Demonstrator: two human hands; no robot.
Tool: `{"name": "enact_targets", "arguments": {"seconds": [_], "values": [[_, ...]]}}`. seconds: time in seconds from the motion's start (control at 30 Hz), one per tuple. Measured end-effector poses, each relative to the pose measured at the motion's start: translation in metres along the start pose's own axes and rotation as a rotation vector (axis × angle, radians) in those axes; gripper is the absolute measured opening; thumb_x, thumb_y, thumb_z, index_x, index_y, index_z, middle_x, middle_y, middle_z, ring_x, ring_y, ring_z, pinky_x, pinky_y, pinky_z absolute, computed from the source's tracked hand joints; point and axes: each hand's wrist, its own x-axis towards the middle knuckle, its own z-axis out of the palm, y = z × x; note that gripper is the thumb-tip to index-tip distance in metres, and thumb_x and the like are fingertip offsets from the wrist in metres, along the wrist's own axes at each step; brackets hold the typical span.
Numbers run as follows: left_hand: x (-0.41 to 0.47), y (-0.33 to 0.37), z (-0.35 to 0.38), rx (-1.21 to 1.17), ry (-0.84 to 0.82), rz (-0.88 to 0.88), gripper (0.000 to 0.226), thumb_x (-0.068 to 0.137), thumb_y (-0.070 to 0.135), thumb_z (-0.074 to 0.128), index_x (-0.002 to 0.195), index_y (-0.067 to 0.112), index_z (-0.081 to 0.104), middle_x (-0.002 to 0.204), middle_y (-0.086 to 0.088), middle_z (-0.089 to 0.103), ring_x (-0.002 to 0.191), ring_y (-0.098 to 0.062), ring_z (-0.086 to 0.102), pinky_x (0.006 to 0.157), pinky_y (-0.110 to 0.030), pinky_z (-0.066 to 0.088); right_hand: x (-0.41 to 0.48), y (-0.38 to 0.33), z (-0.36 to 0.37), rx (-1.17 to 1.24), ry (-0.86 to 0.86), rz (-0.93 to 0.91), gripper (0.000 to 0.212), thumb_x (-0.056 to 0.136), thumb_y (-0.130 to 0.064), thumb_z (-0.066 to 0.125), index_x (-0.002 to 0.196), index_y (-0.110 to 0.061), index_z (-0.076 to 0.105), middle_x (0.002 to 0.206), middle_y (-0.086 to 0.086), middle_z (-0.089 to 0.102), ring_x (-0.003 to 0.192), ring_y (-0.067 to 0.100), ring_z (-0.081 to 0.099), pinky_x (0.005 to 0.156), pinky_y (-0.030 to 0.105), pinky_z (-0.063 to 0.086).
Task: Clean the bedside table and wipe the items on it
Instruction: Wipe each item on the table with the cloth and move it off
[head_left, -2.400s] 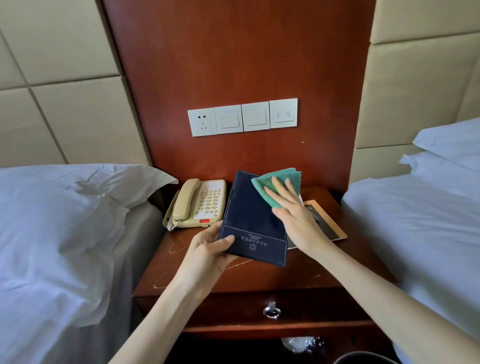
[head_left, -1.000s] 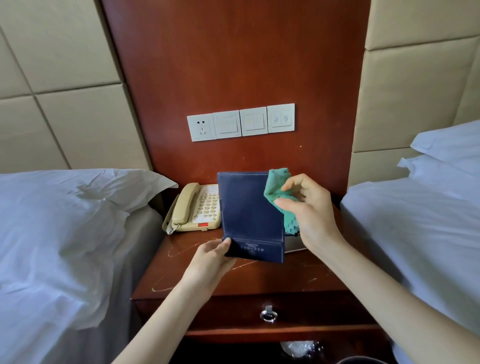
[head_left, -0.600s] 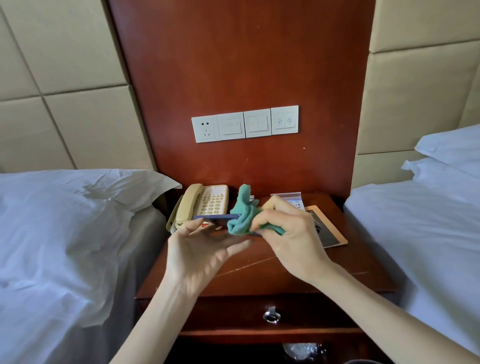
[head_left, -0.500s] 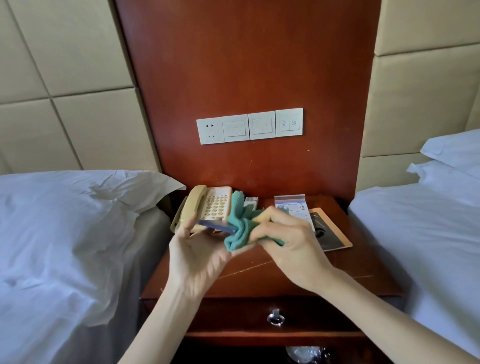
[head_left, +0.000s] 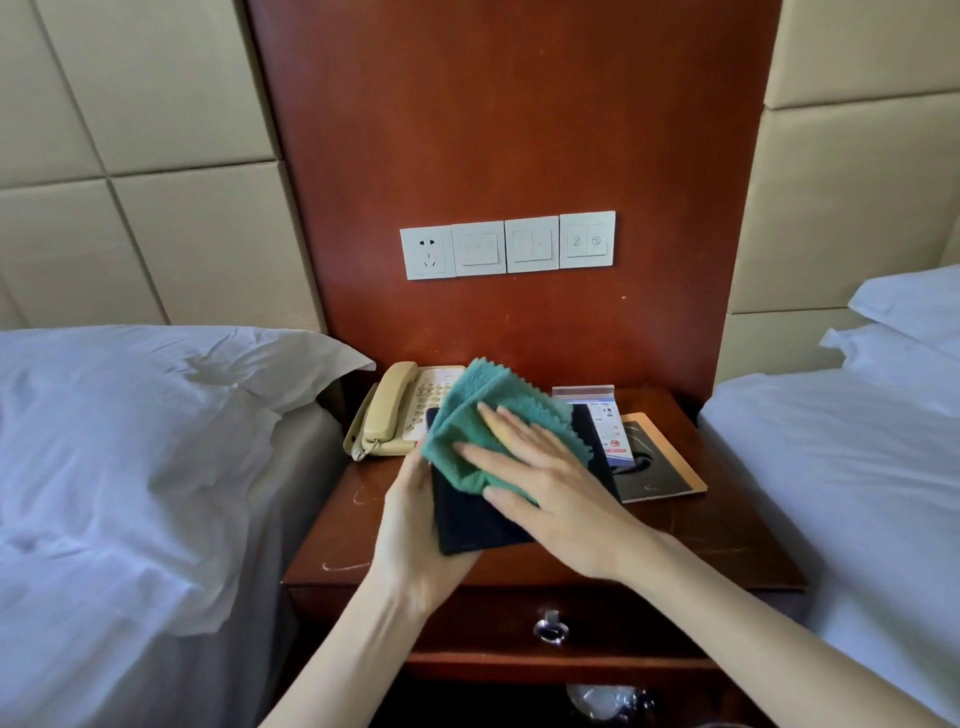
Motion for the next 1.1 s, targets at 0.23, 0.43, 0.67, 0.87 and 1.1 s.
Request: {"name": "enact_targets", "arguments": {"seconds": [0.23, 0.43, 0.67, 0.87, 1.1], "values": [[0.002, -0.007, -0.002, 0.043, 0.012, 0.031, 0.046, 0.095, 0.048, 0.041, 0.122, 0.021, 0.066, 0.128, -0.005, 0.064, 0.115, -0.019, 0.062, 0.085, -0.034, 0.054, 0.014, -0.002, 0.002, 0.074, -0.012, 0.102, 0.048, 0.103, -0.032, 0.031, 0.148, -0.042, 0.016, 0.156, -0.021, -0.006, 0.139, -0.008, -0.021, 0.107, 0.014, -0.019], [0.004, 0.002, -0.011, -0.018, 0.008, 0.058, 0.045, 0.092, 0.044, 0.044, 0.106, 0.014, 0.074, 0.111, -0.01, 0.071, 0.101, -0.023, 0.069, 0.073, -0.034, 0.058, -0.003, -0.016, 0.02, 0.09, -0.098, -0.022, 0.046, 0.103, -0.031, 0.033, 0.146, -0.041, 0.022, 0.156, -0.025, -0.003, 0.139, -0.012, -0.019, 0.107, 0.009, -0.02], [0.004, 0.008, -0.012, -0.048, 0.017, 0.041, 0.051, 0.098, 0.048, 0.037, 0.108, 0.014, 0.073, 0.114, -0.01, 0.071, 0.106, -0.024, 0.067, 0.078, -0.036, 0.057, -0.002, -0.011, 0.017, 0.0, -0.124, -0.086, 0.044, 0.102, -0.041, 0.033, 0.144, -0.048, 0.025, 0.157, -0.023, -0.002, 0.142, -0.004, -0.019, 0.11, 0.016, -0.02], [0.006, 0.004, -0.006, 0.048, 0.098, 0.112, 0.044, 0.095, 0.046, 0.04, 0.104, 0.021, 0.075, 0.118, -0.003, 0.069, 0.105, -0.018, 0.067, 0.073, -0.031, 0.057, 0.02, 0.014, 0.0, -0.05, -0.015, 0.144, 0.047, 0.102, -0.042, 0.027, 0.147, -0.049, 0.012, 0.158, -0.019, -0.011, 0.138, -0.001, -0.025, 0.113, 0.029, -0.015], [0.011, 0.006, -0.007, 0.079, 0.112, 0.132, 0.048, 0.096, 0.049, 0.038, 0.1, 0.021, 0.077, 0.114, -0.005, 0.071, 0.1, -0.019, 0.07, 0.067, -0.031, 0.058, 0.009, 0.01, 0.007, 0.001, -0.012, 0.127, 0.048, 0.103, -0.037, 0.029, 0.147, -0.048, 0.014, 0.156, -0.021, -0.01, 0.138, -0.002, -0.025, 0.113, 0.028, -0.018]]}}
